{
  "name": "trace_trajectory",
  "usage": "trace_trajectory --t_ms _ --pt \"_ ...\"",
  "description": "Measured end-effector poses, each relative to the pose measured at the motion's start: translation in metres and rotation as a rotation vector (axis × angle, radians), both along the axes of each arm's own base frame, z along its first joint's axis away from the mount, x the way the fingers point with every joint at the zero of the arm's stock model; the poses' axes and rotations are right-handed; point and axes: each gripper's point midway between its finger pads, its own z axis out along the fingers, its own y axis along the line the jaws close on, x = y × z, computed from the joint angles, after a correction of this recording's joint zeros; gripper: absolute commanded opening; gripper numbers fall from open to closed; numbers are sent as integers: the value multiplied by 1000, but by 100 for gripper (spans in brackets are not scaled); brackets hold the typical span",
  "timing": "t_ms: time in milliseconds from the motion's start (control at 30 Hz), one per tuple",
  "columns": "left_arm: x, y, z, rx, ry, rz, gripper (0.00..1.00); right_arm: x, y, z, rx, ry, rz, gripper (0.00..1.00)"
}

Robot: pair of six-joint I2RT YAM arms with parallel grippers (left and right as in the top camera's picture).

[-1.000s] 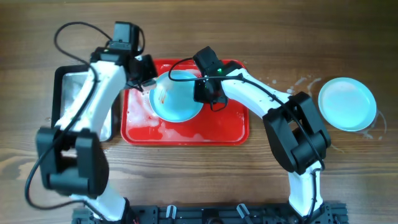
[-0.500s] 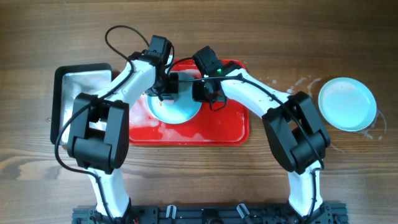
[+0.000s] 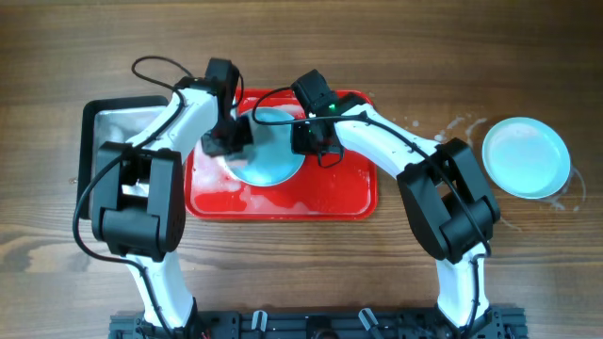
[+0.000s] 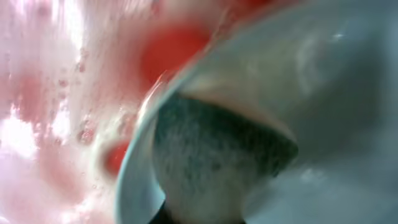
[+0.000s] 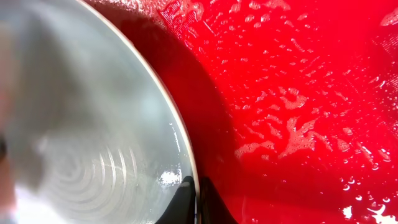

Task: Clean dirty plates on tray and stack at the side
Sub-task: 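Scrub the right-held plate with the sponge in the left gripper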

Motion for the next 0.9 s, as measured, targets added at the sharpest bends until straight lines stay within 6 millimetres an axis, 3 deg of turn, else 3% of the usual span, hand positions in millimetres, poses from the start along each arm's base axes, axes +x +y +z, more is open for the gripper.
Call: trace_trajectory --t_ms 100,200,367,467,567,633,833,900 --pt "39 -24 2 -63 -190 -17 4 0 0 0 0 0 0 4" --pt "48 -48 2 -90 -282 -61 4 0 0 0 0 0 0 4" --pt "13 -48 -2 -61 -151 -78 4 0 0 0 0 0 0 4" --pt "-28 -29 -4 -19 23 -60 4 0 0 0 0 0 0 4" --pt "-43 -4 -4 28 105 16 4 0 1 0 3 1 5 4" --pt "-37 17 -4 64 92 115 4 -1 1 0 5 2 6 4" --pt "22 24 0 74 -158 207 4 2 4 1 21 -6 9 4" --pt "32 26 1 85 -206 222 4 2 8 1 35 -9 15 4"
